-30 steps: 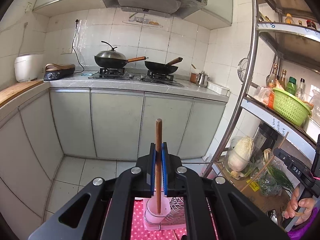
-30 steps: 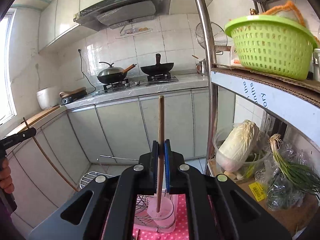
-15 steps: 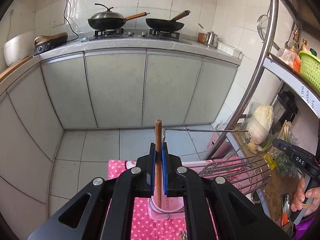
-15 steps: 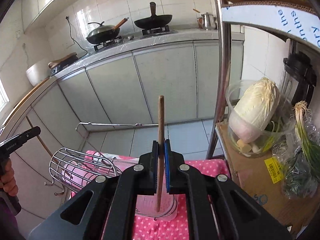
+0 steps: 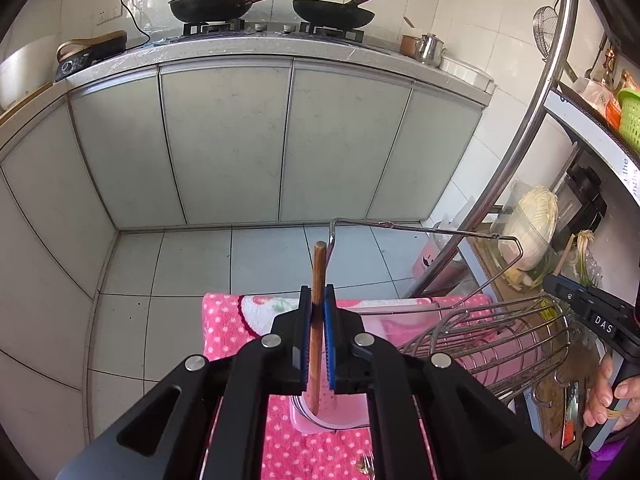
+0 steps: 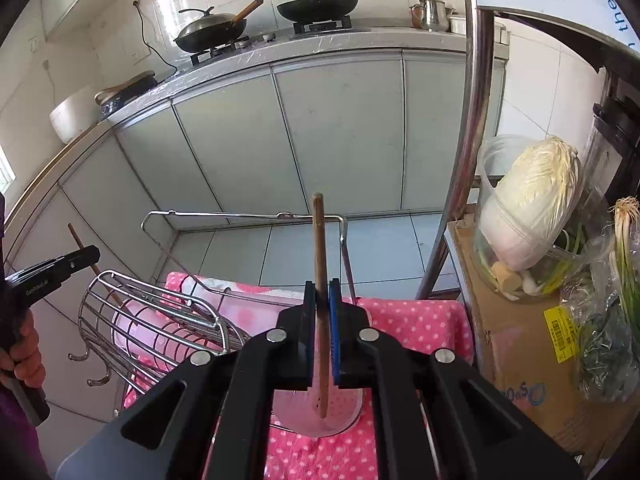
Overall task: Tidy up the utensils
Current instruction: 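Lower both chopsticks into the pink cup and open both tools, then move both tools back down to the utensils on the mat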
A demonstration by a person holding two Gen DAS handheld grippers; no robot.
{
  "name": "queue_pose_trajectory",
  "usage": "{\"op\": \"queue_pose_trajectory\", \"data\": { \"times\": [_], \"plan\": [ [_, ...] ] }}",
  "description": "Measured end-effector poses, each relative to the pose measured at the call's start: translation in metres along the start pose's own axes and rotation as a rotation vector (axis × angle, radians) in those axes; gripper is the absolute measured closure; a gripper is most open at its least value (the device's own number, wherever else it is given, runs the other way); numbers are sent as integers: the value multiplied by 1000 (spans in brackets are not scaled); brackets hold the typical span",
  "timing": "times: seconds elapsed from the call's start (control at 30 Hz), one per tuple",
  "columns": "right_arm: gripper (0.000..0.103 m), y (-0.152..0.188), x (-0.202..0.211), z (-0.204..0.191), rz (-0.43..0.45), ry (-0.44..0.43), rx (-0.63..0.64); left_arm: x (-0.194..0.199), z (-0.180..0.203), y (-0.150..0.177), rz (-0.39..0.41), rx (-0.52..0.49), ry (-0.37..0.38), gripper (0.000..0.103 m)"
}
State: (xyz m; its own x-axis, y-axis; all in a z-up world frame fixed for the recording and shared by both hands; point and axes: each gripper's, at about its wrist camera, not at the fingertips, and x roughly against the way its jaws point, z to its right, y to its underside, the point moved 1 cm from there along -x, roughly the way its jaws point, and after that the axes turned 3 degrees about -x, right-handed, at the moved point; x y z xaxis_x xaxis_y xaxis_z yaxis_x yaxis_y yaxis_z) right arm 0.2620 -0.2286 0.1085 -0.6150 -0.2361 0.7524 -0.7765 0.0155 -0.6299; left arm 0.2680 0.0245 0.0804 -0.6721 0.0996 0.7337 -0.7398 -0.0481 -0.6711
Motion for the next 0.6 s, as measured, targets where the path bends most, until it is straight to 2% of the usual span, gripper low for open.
{"op": "queue_pose_trajectory", "data": {
  "times": [0.13, 0.2, 0.27, 0.33, 0.6],
  "plan": [
    [96, 1, -4, -1, -10, 11, -6, -4, -2, -1, -13, 37, 20, 93],
    [95, 2, -5, 1, -11, 17, -4, -3, -3, 0, -6, 45, 19, 85],
    [87, 3, -3, 2, 0, 25, -1, 1, -5, 0, 9, 47, 24, 79],
    [77, 2, 2, 3, 14, 19, -6, 7, -7, 0, 25, 54, 27, 77],
    [75, 3, 38, 6, 85, 18, -6, 40, -12, 6, 88, 64, 27, 77]
  ]
}}
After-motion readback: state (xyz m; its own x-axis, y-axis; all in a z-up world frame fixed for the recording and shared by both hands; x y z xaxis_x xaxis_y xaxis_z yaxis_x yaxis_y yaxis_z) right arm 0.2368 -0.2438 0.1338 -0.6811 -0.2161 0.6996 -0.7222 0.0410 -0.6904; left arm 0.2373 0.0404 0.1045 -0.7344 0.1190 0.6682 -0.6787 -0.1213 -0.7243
